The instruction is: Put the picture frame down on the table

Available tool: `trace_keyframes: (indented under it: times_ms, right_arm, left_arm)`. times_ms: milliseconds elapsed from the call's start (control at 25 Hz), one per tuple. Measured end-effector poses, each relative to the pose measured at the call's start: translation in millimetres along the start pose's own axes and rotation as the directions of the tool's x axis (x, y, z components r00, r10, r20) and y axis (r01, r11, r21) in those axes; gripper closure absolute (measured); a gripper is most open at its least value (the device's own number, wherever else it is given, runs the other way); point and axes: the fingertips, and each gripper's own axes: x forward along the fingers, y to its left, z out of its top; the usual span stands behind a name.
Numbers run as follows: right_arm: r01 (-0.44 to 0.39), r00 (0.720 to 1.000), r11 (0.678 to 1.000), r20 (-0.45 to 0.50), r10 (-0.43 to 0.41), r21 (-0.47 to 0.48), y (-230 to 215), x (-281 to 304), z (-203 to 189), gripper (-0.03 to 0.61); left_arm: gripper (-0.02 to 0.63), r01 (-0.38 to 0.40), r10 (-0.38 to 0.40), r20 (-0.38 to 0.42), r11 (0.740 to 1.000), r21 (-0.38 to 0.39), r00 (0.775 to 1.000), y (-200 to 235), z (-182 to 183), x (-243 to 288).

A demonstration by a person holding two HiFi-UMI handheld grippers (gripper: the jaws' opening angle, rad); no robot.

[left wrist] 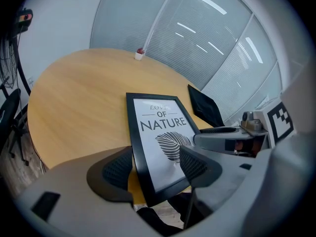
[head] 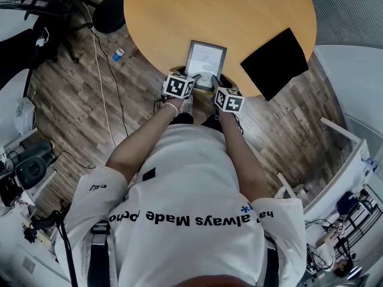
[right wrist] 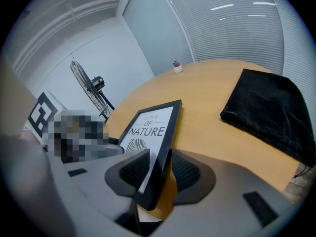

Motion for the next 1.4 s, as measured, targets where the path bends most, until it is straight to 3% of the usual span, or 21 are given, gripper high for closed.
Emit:
trace_keyframes:
  times_ms: [840,1240,1400]
  right_arm:
    - [0.075,0.996,0.983,-0.037,-0.083,-0.167,-5.6,-5.8,-10.3,0.433]
    - [0.069,0.997,0.981,0.032,-0.065,-0.182,13.2,-29.3,0.2,0.434]
    - [0.041,0.996,0.979,0.08,-0.026,-0.201,33.3,-46.9,8.9,0.45]
  left_arm:
    - [0.333,0.075,-0.074,0.037,0.997,-0.03,0.997,-9.9,-3.8,-10.6]
    - [0.334,0.091,-0.09,0.123,0.996,-0.004,0.988,-13.4,6.9,-45.2]
    - [0.401,0.111,-0.114,0.169,0.993,0.027,0.979,-22.6,13.7,-64.4]
